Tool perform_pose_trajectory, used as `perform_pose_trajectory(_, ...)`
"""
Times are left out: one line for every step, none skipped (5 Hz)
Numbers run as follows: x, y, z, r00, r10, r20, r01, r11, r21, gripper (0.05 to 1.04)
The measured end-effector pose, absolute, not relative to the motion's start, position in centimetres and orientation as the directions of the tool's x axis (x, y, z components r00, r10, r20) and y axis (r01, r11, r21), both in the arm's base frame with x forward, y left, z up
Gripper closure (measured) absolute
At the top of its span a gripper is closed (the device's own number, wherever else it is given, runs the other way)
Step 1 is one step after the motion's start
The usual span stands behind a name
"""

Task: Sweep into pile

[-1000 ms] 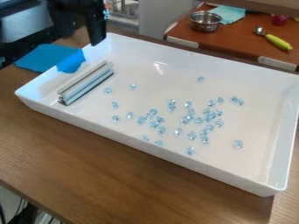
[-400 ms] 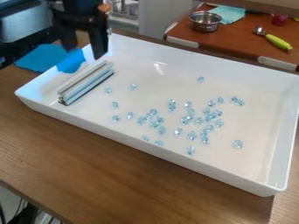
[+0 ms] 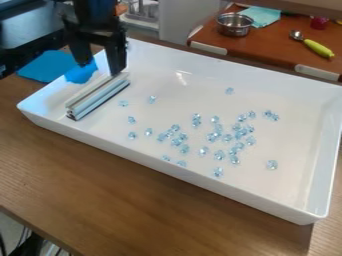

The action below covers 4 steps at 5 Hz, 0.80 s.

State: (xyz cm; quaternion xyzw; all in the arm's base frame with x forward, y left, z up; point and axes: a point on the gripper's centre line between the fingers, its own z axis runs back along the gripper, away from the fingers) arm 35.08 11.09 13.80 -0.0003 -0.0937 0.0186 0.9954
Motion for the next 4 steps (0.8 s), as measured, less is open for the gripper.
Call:
perform_pose_trajectory(34.8, 11.7, 12.6, 0.985, 0.036, 0.167, -0.036, 0.999, -0.002, 0.083)
perform_pose_trajectory(34.5, 12.2, 11.8, 0.986, 0.023, 0.167, -0.026, 1.000, 0.013, 0.083)
perform_pose_trajectory(34.1, 12.5, 10.9, 0.987, 0.008, 0.161, -0.014, 0.999, 0.033, 0.083)
perform_pose_trajectory(33.8, 13.0, 10.3, 0.987, -0.001, 0.161, -0.006, 0.999, 0.042, 0.083)
